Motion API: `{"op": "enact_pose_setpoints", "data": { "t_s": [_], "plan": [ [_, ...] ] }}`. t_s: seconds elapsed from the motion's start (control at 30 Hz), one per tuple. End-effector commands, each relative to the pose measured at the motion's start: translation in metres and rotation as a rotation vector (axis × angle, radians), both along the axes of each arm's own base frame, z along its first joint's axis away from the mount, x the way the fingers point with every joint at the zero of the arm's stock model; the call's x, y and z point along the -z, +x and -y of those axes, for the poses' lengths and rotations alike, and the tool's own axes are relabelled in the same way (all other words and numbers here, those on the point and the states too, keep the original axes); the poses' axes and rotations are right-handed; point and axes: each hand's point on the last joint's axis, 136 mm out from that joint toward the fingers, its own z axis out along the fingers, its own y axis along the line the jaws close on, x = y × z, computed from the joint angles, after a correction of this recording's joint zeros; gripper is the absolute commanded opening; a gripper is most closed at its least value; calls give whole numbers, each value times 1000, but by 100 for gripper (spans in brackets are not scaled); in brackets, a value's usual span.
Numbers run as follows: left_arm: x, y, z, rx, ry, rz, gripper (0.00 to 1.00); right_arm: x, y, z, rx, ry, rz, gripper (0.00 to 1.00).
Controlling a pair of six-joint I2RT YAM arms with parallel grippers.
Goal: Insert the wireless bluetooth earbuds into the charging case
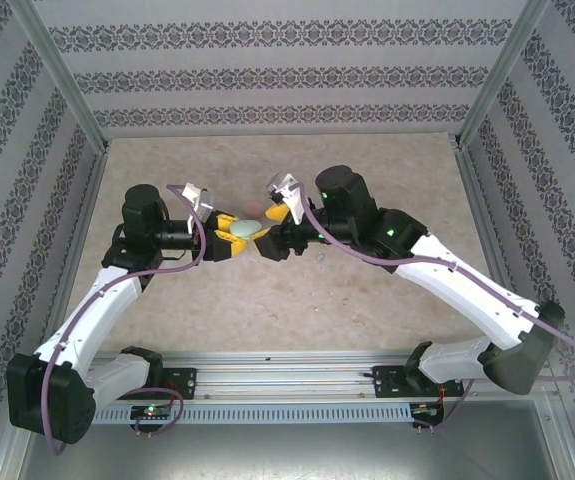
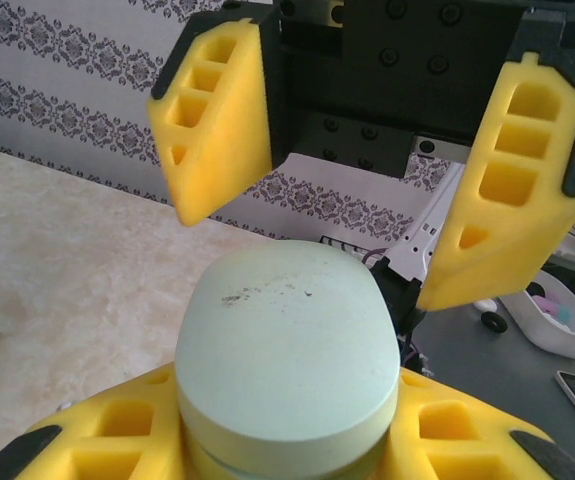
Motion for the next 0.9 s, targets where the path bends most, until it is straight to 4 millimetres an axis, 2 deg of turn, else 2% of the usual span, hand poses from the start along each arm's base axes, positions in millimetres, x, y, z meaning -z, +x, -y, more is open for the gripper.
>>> {"op": "enact_pose_setpoints", "data": {
  "t_s": [0.0,0.13,0.47,0.87],
  "plan": [
    [-15,-8,2,48,-18,29,19,-2,0,-6,-43,-34,54,72],
    [-15,-9,2,49,-19,29,19,0,7,-8,-22,-56,57,70],
    [-16,-12,2,64,-25,27,19,-3,34,0,103,-35,40,55],
    [-20,-18,1,88,-40,43,19,2,40,-15,82,22,-32,59]
  ]
}}
